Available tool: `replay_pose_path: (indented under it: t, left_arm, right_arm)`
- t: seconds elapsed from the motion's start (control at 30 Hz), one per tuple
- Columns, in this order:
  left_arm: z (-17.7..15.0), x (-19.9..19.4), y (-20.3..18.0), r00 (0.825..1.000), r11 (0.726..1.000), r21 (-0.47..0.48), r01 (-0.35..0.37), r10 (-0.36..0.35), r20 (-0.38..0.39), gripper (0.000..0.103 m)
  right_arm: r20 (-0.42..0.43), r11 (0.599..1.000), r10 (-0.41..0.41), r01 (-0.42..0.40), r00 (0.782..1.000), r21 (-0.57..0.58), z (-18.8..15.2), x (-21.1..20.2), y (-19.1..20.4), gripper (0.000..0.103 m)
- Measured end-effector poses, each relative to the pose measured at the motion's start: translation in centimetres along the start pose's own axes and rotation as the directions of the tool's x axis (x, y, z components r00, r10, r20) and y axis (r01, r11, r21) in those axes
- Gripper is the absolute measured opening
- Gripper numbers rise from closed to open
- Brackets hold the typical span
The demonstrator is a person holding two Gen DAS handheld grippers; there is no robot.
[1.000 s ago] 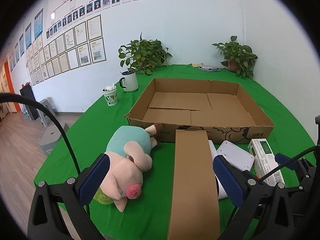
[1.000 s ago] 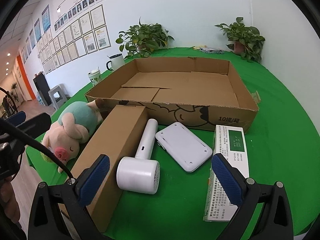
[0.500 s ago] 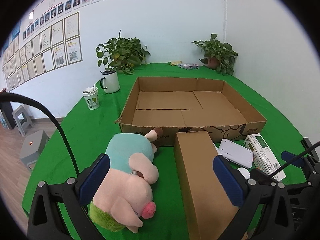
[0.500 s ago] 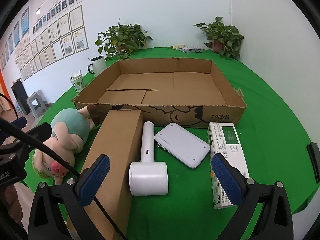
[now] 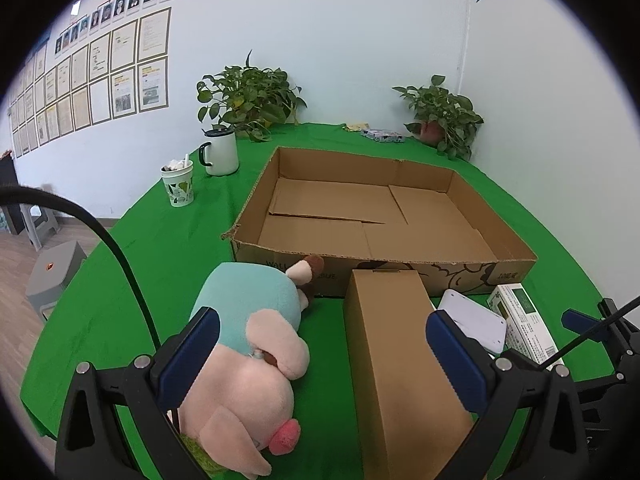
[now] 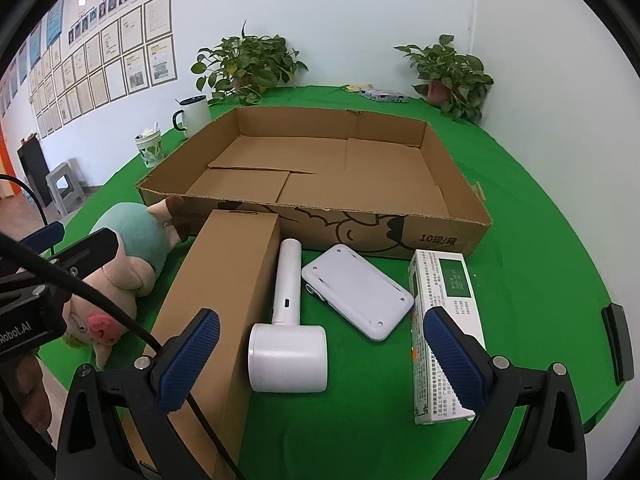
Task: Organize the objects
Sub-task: 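Move both tools toward the plush pig and long brown box, then grasp the pink-and-teal plush pig with the right gripper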
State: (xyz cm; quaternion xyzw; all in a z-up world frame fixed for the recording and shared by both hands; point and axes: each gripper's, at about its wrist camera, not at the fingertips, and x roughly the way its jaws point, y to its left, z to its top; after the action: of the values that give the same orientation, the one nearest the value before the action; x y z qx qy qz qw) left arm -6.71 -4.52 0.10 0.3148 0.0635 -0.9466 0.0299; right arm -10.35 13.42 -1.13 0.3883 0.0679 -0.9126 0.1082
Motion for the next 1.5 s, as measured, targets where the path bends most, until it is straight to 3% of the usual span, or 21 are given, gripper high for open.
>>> replay_pose_path:
  t: [0.17, 0.47, 0.63, 0.9, 1.13, 1.27, 1.4, 1.5]
  left_arm:
    - [0.5, 0.2, 0.2, 0.999, 1.0, -0.011, 0.016, -0.015, 0.044, 0.103]
    - [0.6, 1.2, -0.9, 0.998, 0.992, 0.116, 0.053, -0.049, -0.034, 0.103]
    - [0.8, 0.5, -1.5, 1.0, 0.991, 0.129, 0.018, -0.015, -0.025, 0.103]
    - [0.2, 1.0, -1.5, 0.999, 0.999, 0.031, -0.044, 0.045, -0.026, 0.103]
    - [1.6, 1.6, -1.0, 0.992, 0.988, 0.109, -0.105, 0.111, -0.056, 0.103]
    - [1.5, 1.5, -0.2, 0.989, 0.985, 0.11, -0.133, 0.139, -0.048, 0.103]
    - [1.2, 1.6, 0.6, 0.994, 0.993, 0.073, -0.089, 0.094, -0.065, 0.103]
    - [0.5, 2.2, 1.4, 0.989, 0.995, 0.06, -0.078, 0.085, -0.121, 0.103]
  right_arm:
    - [0.035, 0.999, -0.03, 0.031, 0.999, -0.028, 1.4, -0.6, 0.0, 0.102]
    - [0.01, 0.988, -0.018, 0.016, 1.0, 0.151, -1.4, -0.7, -1.5, 0.102]
    - [0.02, 0.981, 0.008, -0.011, 1.0, 0.195, -1.3, -0.5, -3.3, 0.102]
    - [-0.025, 0.994, 0.057, -0.055, 0.998, 0.093, -0.2, 1.3, -4.8, 0.102]
    - [-0.037, 0.976, 0.146, -0.138, 0.989, 0.166, 0.3, 3.0, -5.1, 0.102]
    - [-0.032, 0.979, 0.157, -0.151, 0.987, 0.135, 0.7, 3.5, -4.0, 0.102]
    - [-0.029, 0.985, 0.139, -0.136, 0.99, 0.109, 1.0, 2.7, -3.2, 0.102]
    - [-0.024, 0.989, 0.124, -0.122, 0.992, 0.079, 1.2, 1.8, -2.5, 0.102]
